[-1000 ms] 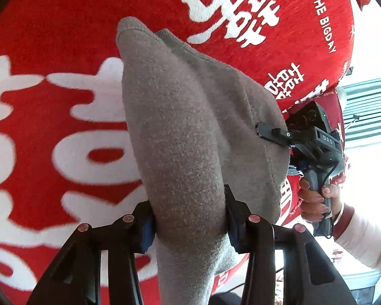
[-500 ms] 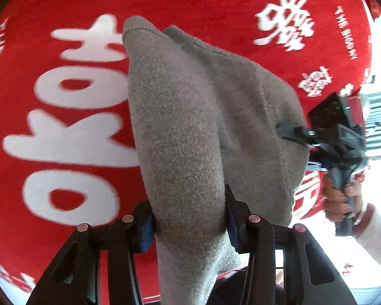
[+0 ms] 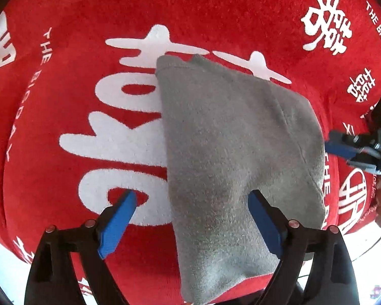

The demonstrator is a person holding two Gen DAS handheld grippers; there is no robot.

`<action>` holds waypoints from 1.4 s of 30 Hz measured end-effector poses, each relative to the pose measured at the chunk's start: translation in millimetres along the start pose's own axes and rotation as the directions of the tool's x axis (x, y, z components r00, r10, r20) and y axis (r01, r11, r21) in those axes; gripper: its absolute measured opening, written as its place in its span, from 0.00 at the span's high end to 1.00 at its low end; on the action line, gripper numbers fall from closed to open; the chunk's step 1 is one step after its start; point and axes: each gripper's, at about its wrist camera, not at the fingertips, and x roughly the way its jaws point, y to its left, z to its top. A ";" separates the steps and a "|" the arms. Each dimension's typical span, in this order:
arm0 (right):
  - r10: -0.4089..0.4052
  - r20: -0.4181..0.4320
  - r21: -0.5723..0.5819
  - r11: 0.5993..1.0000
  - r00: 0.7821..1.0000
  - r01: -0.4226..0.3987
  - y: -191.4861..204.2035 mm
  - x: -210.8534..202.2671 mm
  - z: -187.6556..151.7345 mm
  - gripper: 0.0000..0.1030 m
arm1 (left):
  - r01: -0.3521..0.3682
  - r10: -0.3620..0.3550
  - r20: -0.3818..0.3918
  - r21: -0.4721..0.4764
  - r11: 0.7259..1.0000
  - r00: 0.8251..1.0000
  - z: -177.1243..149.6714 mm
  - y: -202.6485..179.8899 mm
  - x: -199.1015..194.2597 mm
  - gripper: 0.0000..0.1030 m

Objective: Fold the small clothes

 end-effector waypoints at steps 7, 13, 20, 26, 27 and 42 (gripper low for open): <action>-0.115 -0.012 -0.058 0.992 0.993 0.115 11.3 21.4 -7.9 0.82 | -0.063 0.063 0.010 -0.027 0.998 0.998 2.4 5.6 -4.2 0.00; -0.216 -0.011 -0.057 0.975 0.976 0.215 -10.8 30.7 -12.8 0.85 | -0.087 0.086 -0.014 -0.083 0.993 0.996 -0.4 13.4 2.5 0.00; -0.255 0.006 -0.074 0.964 0.967 0.255 -2.3 23.6 -21.7 0.85 | -0.143 0.143 -0.002 -0.061 0.988 0.990 -3.4 7.6 -0.3 0.00; -0.254 0.003 -0.049 0.966 0.967 0.254 -1.8 12.7 -31.0 0.85 | -0.159 0.159 -0.008 -0.045 0.986 0.987 -5.4 2.9 -3.3 0.00; -0.256 0.003 -0.047 0.965 0.967 0.256 -1.7 11.3 -32.6 0.85 | -0.161 0.160 -0.010 -0.041 0.986 0.987 -5.9 2.0 -3.3 0.00; -0.377 0.007 -0.075 0.923 0.926 0.377 17.9 6.8 -61.3 0.64 | -0.168 0.168 -0.014 -0.023 0.985 0.986 -17.2 -2.2 -6.1 0.00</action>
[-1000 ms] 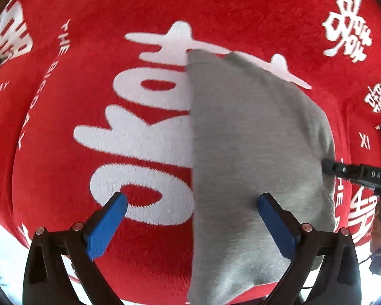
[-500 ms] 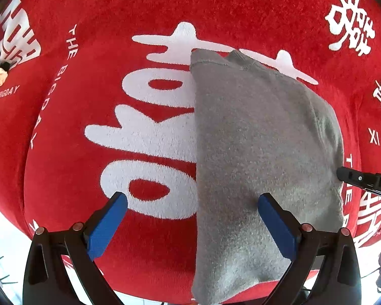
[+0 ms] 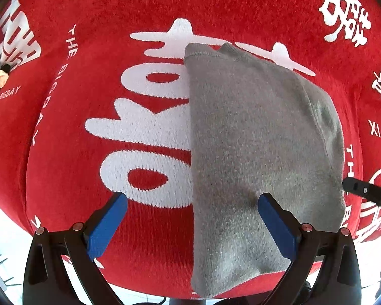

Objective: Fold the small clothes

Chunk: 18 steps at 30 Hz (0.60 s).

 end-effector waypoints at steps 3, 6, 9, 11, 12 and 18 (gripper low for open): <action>-0.022 0.008 -0.015 1.000 1.000 0.022 4.3 -5.3 -8.5 0.58 | -0.010 0.010 0.013 0.013 1.000 1.000 -3.1 -0.7 -3.6 0.00; -0.055 -0.002 -0.029 0.998 0.998 0.055 8.9 -7.8 -17.0 0.52 | -0.006 0.006 -0.007 0.031 1.000 1.000 -4.6 -1.7 -5.2 0.00; -0.091 0.003 -0.056 0.994 0.996 0.091 16.6 -11.1 -24.7 0.46 | -0.025 0.026 -0.023 0.035 0.999 0.999 -7.3 -1.7 -9.5 0.00; -0.118 0.012 -0.080 0.990 0.993 0.119 25.3 -14.5 -30.2 0.36 | -0.039 0.040 -0.023 0.034 0.999 0.999 -9.4 -1.6 -15.0 0.00; -0.125 0.017 -0.093 0.988 0.992 0.126 30.1 -16.1 -32.3 0.29 | -0.039 0.039 -0.024 0.032 0.999 0.999 -10.5 -1.6 -17.5 0.00; -0.128 0.059 -0.130 0.982 0.990 0.134 50.5 -28.5 -43.6 0.16 | -0.034 0.035 -0.029 0.032 0.999 0.999 -17.4 -2.2 -36.2 0.00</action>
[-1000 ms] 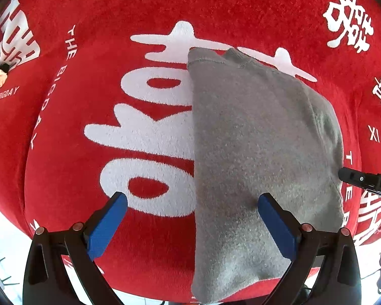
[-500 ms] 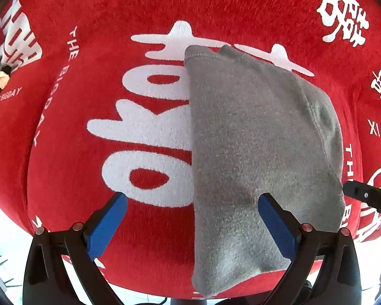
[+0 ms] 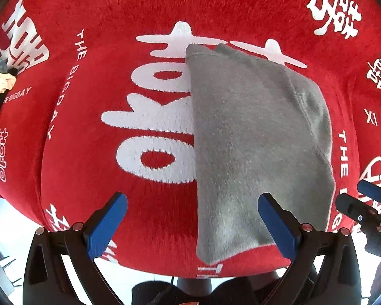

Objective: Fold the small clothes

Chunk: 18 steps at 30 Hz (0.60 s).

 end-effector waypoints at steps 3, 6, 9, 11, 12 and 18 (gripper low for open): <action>-0.012 0.034 0.023 1.000 0.999 0.011 3.1 -9.9 -4.5 0.15 | -0.007 0.007 -0.013 0.001 1.000 1.000 -3.0 0.8 -6.5 0.00; -0.037 0.044 0.043 0.998 0.998 0.035 4.2 -17.3 -7.8 0.15 | -0.046 0.046 -0.031 0.009 0.999 0.998 -4.7 1.1 -11.5 0.00; -0.062 0.037 0.061 0.996 0.997 0.060 4.1 -22.3 -10.5 0.15 | -0.071 0.072 -0.027 0.025 0.997 0.997 -7.2 1.1 -17.9 0.00; -0.074 0.028 0.069 0.995 0.997 0.072 4.0 -24.8 -11.9 0.15 | -0.083 0.084 -0.026 0.036 0.996 0.996 -8.7 0.5 -22.2 0.00; -0.076 0.021 0.071 0.995 0.997 0.074 3.9 -24.9 -11.9 0.15 | -0.082 0.083 -0.027 0.038 0.996 0.996 -8.9 0.5 -23.8 0.00; -0.111 -0.020 0.067 0.991 0.994 0.112 9.1 -28.1 -15.3 0.15 | -0.073 0.075 -0.051 0.038 0.997 0.996 -13.8 -1.3 -28.8 0.00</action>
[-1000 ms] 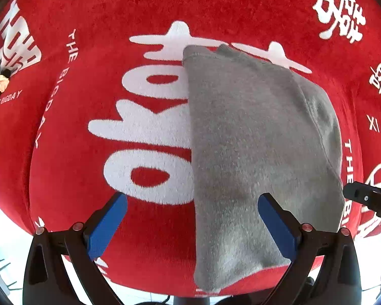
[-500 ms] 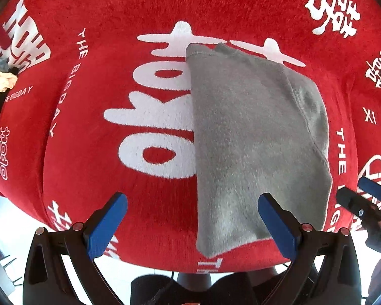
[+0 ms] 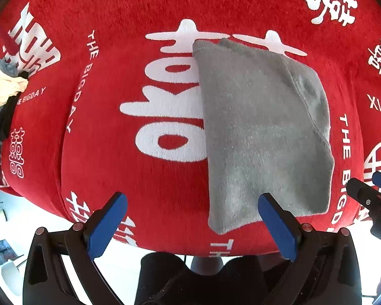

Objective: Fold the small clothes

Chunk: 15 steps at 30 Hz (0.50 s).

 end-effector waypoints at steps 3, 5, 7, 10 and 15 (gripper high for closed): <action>-0.018 -0.014 -0.009 1.000 1.000 0.018 3.9 -2.0 -1.9 0.15 | 0.011 -0.010 -0.002 0.003 1.000 1.000 -3.6 -1.8 -2.9 0.00; -0.018 -0.019 -0.011 1.000 1.000 0.018 4.6 -3.0 -1.8 0.15 | 0.015 -0.015 -0.004 0.006 1.000 1.000 -5.0 -2.8 -4.3 0.00; -0.020 -0.025 -0.009 1.000 0.999 0.019 5.2 -3.9 -2.6 0.14 | 0.020 -0.020 -0.009 0.005 1.000 1.000 -5.4 -2.7 -5.4 0.00; -0.023 -0.029 -0.006 1.000 0.999 0.023 6.1 -6.6 -3.1 0.14 | 0.025 -0.025 -0.009 0.008 1.000 1.000 -5.2 -2.2 -8.9 0.00; -0.031 -0.031 -0.004 1.000 0.999 0.031 8.4 -12.4 -5.4 0.14 | 0.023 -0.023 -0.005 0.004 1.000 1.000 -4.2 1.3 -17.6 0.00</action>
